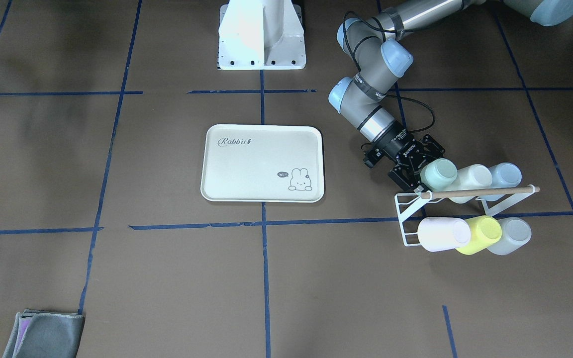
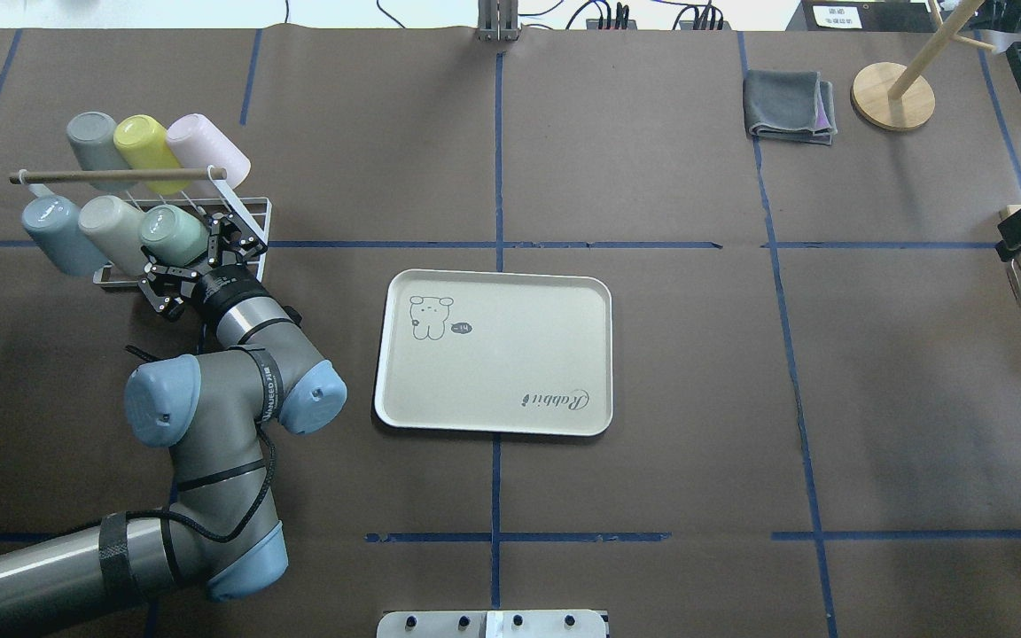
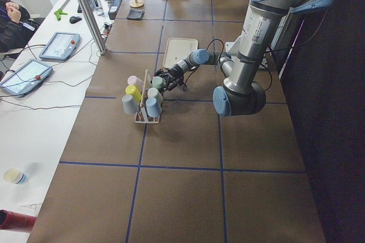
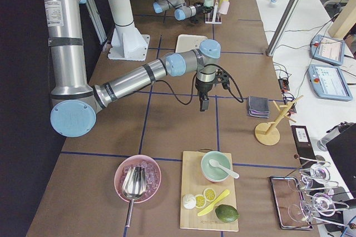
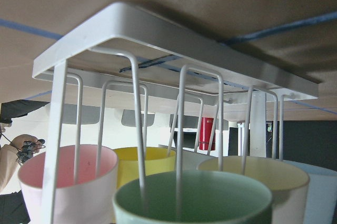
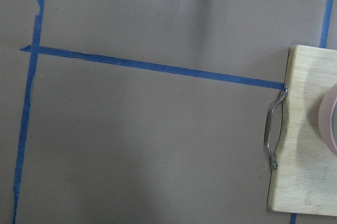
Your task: Pick up and place green cup on tray
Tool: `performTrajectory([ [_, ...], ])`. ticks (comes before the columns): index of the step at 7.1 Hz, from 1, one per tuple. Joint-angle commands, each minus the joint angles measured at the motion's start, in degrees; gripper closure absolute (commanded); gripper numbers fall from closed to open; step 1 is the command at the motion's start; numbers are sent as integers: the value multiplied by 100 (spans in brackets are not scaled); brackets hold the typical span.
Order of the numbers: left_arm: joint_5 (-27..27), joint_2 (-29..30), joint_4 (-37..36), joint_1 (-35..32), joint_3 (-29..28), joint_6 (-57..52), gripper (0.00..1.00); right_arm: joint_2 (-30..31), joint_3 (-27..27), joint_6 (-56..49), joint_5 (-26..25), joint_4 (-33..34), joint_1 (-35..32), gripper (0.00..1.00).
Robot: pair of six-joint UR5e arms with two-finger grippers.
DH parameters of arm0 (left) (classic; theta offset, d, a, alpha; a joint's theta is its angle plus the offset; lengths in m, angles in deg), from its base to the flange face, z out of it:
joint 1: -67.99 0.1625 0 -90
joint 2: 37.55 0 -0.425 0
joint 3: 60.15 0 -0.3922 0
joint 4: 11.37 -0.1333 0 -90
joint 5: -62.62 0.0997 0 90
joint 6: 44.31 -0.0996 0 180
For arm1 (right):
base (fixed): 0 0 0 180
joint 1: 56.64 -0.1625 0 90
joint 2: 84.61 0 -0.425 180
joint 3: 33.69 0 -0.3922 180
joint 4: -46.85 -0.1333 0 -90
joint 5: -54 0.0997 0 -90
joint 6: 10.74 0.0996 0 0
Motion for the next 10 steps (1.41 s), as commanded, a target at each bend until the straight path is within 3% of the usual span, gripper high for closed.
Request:
performTrajectory([
  [1, 0, 0, -3, -32, 4, -1, 20, 0, 0, 0, -2, 0, 0, 0],
  [2, 0, 0, -3, -32, 12, 8, 26, 0, -9, 0, 7, 0, 0, 0],
  [3, 0, 0, -3, -32, 39, 8, 40, 0, -9, 9, -2, 0, 0, 0],
  [5, 0, 9, -3, -84, 83, -27, 52, -9, 0, 9, 41, 0, 0, 0],
  [10, 9, 0, -29, -120, 337, -493, 53, 0, -9, 9, 42, 0, 0, 0],
])
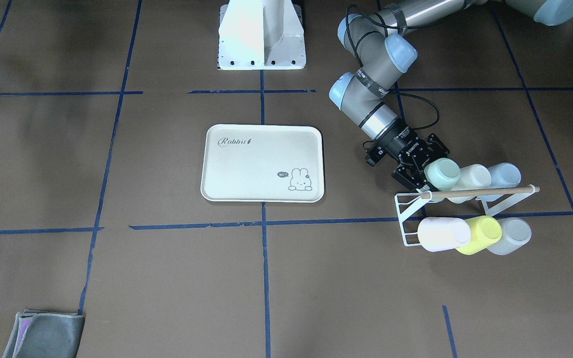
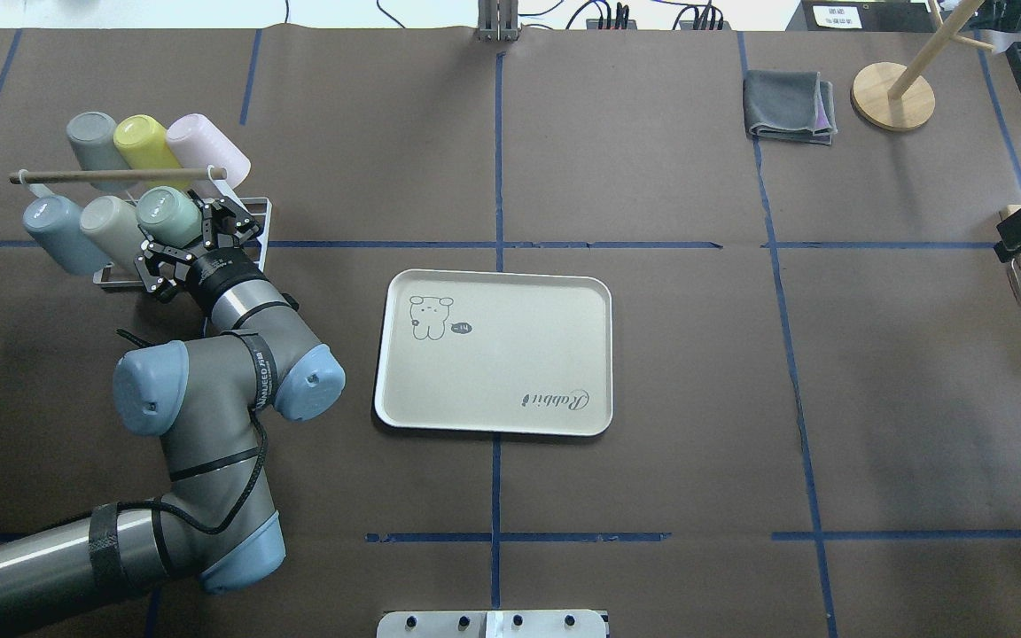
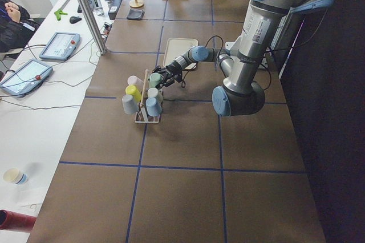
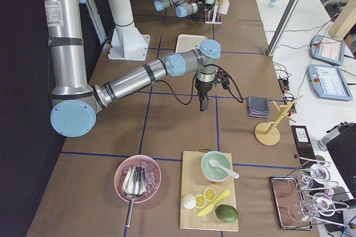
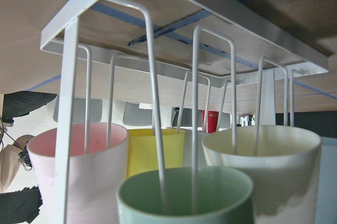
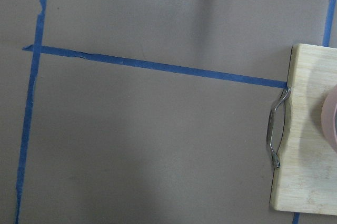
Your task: Pick up and place green cup on tray
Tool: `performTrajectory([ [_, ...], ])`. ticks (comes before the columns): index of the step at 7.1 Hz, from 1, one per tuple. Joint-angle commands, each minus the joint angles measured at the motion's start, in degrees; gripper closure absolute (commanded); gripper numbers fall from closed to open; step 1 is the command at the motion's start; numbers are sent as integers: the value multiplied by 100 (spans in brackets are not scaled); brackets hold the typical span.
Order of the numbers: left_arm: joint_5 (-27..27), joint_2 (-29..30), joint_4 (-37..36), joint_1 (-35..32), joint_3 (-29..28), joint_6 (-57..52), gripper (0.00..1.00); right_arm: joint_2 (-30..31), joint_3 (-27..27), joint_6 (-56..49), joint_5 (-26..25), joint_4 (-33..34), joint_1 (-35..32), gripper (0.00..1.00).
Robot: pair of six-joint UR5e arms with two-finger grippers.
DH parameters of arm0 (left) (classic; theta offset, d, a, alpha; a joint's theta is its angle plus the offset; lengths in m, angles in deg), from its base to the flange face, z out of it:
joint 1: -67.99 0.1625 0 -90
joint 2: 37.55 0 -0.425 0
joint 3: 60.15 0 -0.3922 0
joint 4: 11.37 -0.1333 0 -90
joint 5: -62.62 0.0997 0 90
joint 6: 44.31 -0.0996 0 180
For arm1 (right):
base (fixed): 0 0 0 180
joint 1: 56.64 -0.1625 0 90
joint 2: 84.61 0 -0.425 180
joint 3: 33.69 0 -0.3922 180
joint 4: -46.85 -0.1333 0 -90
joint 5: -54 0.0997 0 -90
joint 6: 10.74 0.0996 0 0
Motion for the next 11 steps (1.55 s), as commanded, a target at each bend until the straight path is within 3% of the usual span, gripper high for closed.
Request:
performTrajectory([
  [1, 1, -15, -21, -1, 126, -83, 53, 0, 5, 0, 0, 0, 0, 0],
  [5, 27, -59, -38, -10, 249, -136, 53, 0, -3, 0, 0, 0, 0, 0],
  [11, 28, -68, -583, -19, 977, -258, 53, -8, -12, 9, 9, 0, 0, 0],
])
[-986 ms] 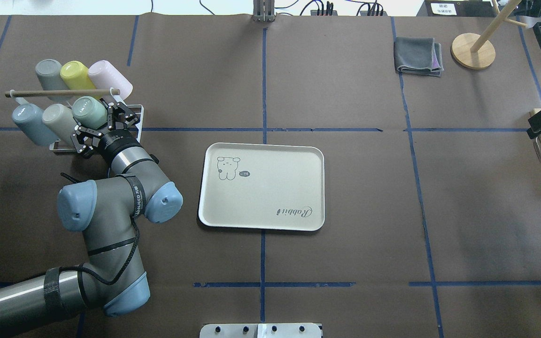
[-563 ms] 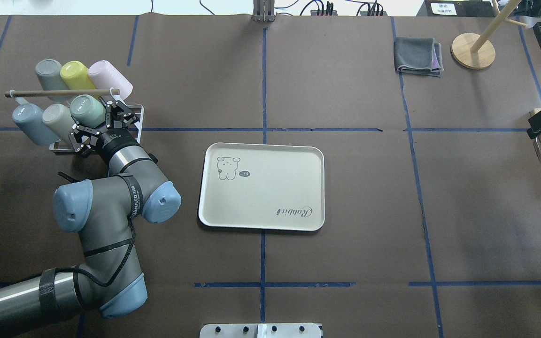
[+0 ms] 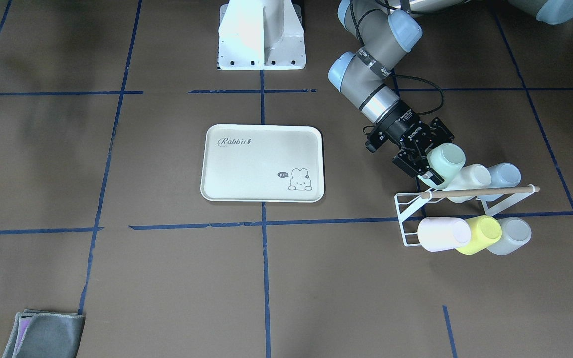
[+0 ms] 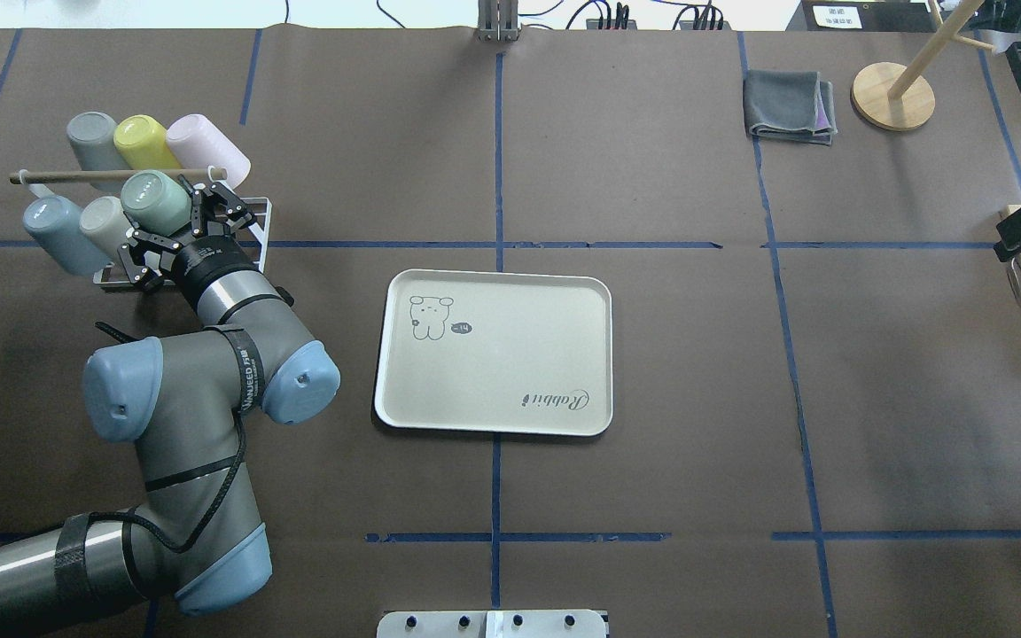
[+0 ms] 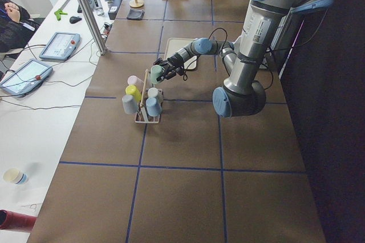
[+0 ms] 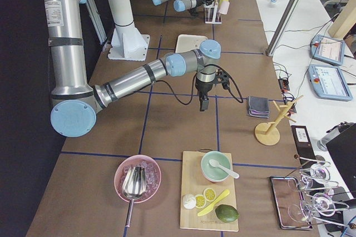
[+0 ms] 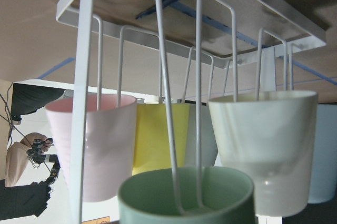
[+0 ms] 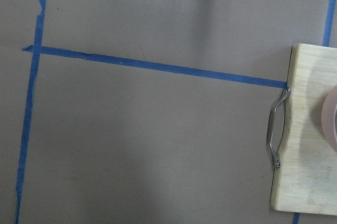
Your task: Pick up and place green cup on tray
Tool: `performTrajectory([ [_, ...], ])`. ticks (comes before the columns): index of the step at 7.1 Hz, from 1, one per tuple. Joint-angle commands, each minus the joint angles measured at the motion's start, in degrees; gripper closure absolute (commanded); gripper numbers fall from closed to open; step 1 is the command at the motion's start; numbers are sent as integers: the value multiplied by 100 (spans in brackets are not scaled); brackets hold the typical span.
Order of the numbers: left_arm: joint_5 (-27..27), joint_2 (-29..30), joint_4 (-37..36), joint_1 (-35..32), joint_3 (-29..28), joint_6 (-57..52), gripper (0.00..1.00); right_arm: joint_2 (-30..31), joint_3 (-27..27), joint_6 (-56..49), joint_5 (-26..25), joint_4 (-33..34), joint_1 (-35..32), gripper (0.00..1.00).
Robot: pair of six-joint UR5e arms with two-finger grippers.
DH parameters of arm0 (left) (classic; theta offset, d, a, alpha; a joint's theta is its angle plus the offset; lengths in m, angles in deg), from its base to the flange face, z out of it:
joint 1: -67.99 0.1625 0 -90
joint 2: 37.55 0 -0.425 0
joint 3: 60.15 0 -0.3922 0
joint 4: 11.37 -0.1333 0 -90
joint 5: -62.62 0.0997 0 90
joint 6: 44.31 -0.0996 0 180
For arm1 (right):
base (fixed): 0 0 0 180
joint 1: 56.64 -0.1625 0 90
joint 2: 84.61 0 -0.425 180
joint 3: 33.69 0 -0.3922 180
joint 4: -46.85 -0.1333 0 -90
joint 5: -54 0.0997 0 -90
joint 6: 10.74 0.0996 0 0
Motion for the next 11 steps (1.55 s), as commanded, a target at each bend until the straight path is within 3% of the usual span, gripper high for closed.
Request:
performTrajectory([
  [1, -4, -3, -45, -48, 518, -290, 53, -1, -2, 1, 7, 0, 0, 0],
  [6, -74, 58, 95, -180, 1627, -250, 53, -10, 7, 10, 42, 0, 0, 0],
  [8, -720, 59, 890, -189, 1682, 687, 53, -19, 7, 1, 42, 0, 0, 0],
  [11, -1583, 50, 1948, -302, 1857, 2401, 64, -27, 7, 1, 33, 0, -26, 0],
])
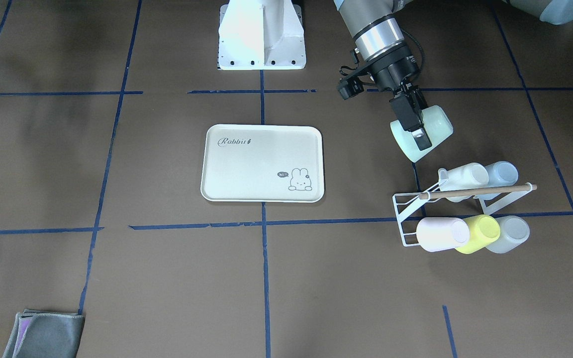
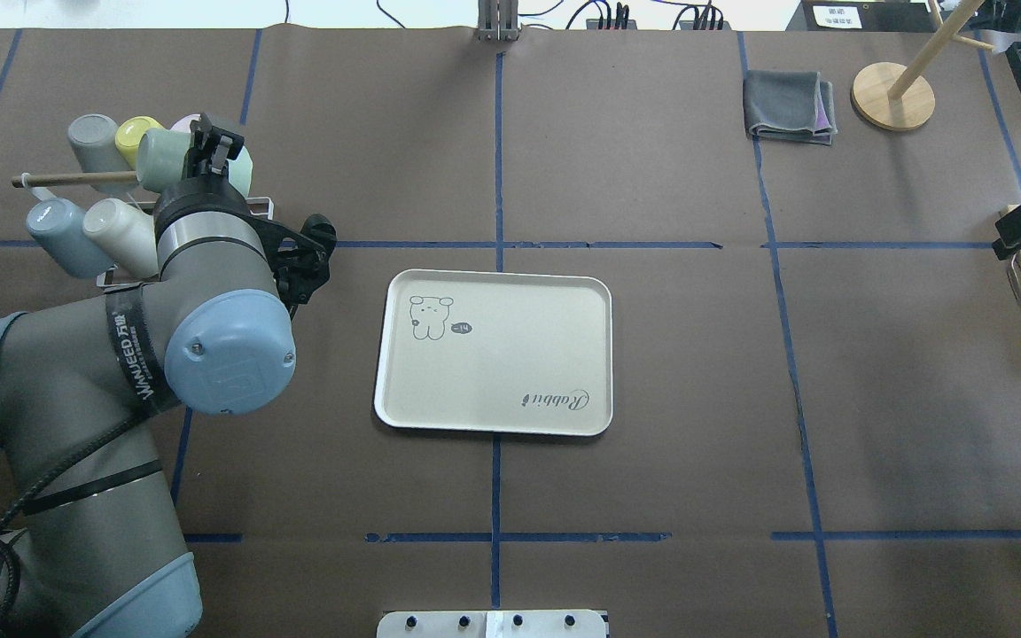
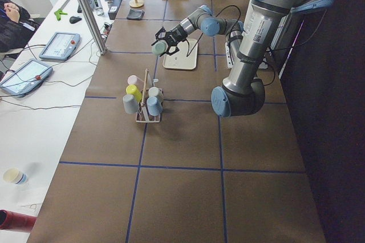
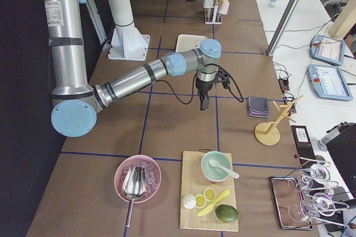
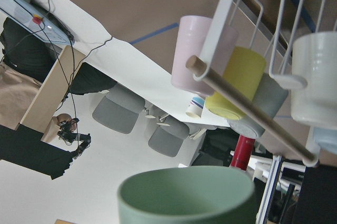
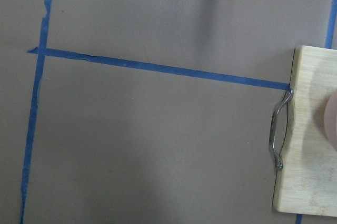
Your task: Pick up and place green cup on tray
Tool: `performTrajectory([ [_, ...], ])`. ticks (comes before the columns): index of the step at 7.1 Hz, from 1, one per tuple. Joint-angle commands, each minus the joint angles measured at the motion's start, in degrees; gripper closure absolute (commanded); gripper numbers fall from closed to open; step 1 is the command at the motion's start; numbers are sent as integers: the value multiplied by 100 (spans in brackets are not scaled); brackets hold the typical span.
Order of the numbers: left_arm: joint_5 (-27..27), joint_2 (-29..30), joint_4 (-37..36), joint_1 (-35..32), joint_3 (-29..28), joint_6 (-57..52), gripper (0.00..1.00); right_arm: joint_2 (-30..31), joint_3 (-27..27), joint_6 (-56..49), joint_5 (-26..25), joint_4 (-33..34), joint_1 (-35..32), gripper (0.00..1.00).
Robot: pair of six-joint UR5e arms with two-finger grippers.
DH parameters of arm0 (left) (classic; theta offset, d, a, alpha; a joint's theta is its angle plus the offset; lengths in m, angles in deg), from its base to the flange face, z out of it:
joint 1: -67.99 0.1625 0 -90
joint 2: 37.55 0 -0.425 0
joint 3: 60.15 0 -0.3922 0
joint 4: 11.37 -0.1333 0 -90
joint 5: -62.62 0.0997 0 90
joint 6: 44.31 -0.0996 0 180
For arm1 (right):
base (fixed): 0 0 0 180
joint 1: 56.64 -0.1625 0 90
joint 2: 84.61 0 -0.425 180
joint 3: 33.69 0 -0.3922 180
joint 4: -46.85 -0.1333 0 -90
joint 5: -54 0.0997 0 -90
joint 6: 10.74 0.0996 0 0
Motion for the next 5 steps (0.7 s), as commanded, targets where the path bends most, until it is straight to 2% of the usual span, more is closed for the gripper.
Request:
performTrajectory([
  [1, -794, -4, 764, -193, 83, 1397, 66, -3, 0, 0, -3, 0, -8, 0],
  [3, -1288, -13, 1494, -230, 48, 3145, 69, -3, 0, 0, -3, 0, -8, 0],
  [5, -1544, -13, 2127, -212, -57, 4588, 76, -12, 0, 0, -3, 0, -17, 0],
])
